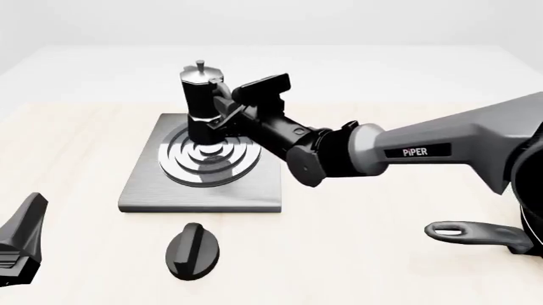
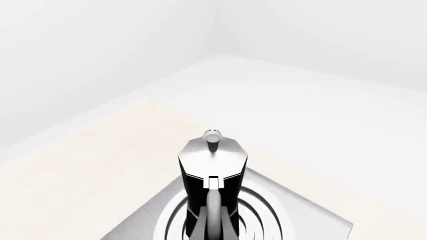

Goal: Put the moka pot on the stove.

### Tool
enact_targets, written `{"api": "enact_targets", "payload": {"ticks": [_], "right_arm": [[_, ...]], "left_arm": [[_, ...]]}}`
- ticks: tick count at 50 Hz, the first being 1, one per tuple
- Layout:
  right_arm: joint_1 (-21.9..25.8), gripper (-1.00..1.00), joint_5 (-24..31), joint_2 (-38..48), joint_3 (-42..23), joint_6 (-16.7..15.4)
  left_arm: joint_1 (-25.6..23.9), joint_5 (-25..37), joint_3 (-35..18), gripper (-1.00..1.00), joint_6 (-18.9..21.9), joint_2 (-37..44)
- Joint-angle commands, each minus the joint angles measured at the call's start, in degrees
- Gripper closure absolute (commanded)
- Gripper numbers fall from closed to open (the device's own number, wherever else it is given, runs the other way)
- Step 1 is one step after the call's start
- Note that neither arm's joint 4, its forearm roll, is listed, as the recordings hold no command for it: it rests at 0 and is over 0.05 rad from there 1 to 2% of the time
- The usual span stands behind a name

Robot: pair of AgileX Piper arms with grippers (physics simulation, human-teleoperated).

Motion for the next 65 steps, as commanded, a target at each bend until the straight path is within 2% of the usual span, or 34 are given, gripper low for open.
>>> {"api": "enact_targets", "payload": {"ticks": [1, 65], "right_arm": [[-0.14, 1.00, 0.30, 0.48, -1.08, 0.75], [-0.12, 1.00, 0.89, 3.31, -1.72, 1.93]], "left_arm": [[0.00, 0.00, 0.00, -1.00, 0.00, 0.00], [0.00, 0.00, 0.00, -1.00, 0.00, 0.00]]}}
